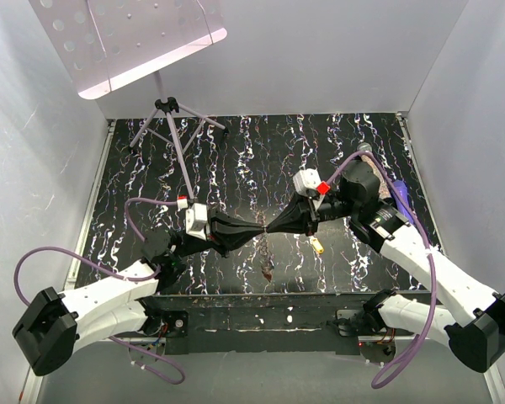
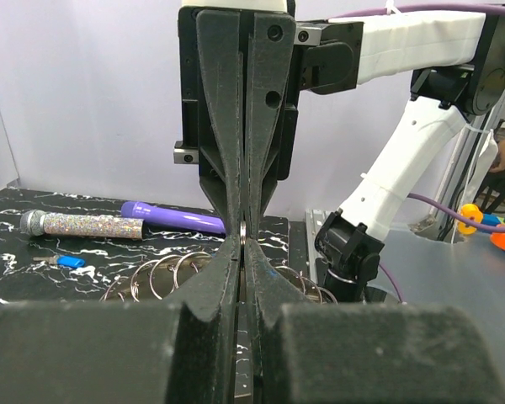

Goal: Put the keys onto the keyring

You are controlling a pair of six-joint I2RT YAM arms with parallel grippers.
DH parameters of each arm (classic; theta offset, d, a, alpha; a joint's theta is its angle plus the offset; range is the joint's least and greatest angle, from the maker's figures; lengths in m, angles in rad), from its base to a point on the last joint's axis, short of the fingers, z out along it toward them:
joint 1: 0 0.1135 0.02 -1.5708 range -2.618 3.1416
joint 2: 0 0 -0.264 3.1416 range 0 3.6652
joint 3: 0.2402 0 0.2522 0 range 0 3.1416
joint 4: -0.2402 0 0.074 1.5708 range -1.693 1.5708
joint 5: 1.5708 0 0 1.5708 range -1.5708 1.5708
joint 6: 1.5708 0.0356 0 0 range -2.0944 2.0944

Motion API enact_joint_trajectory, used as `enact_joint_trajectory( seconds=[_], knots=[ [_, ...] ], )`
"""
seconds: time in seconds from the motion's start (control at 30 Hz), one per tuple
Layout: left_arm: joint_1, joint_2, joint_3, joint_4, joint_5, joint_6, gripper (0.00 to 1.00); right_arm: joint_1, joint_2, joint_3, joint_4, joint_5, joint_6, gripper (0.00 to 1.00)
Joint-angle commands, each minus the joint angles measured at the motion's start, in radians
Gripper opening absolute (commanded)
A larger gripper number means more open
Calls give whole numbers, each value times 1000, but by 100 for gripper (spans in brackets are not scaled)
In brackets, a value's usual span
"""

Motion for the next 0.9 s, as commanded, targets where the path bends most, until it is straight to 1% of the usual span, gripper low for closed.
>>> enact_joint_trajectory(
  seconds=[0.0,0.07,0.1,0.17,0.23,0.33,0.4,0.47,0.57,0.7,0.77,0.87],
  knots=[
    [1,-53,41,-112,34,55,0,7,-22,8,-1,17,-23,8],
    [3,-71,56,-202,63,96,0,7,-32,5,-9,34,-22,31],
    [3,-85,73,-250,85,142,0,5,-38,8,-19,36,-31,39],
    [3,-117,116,-419,121,242,0,4,-51,17,-84,17,-85,47],
    [4,-145,163,-573,164,363,0,2,-67,31,-174,2,-202,49],
    [7,-160,229,-756,191,497,0,1,-97,30,-292,-6,-312,50],
    [12,-149,280,-851,209,567,0,-1,-119,17,-319,2,-344,51],
    [14,-129,320,-911,226,610,0,-2,-137,8,-323,8,-358,51],
    [15,-100,355,-946,249,635,0,-4,-159,-10,-313,34,-359,53],
    [14,-70,374,-931,269,627,0,-4,-188,-33,-302,75,-353,56],
    [15,-59,377,-911,275,611,0,-4,-199,-46,-287,104,-324,57],
    [15,-50,357,-827,287,552,0,-6,-214,-58,-250,173,-261,59]
  ],
)
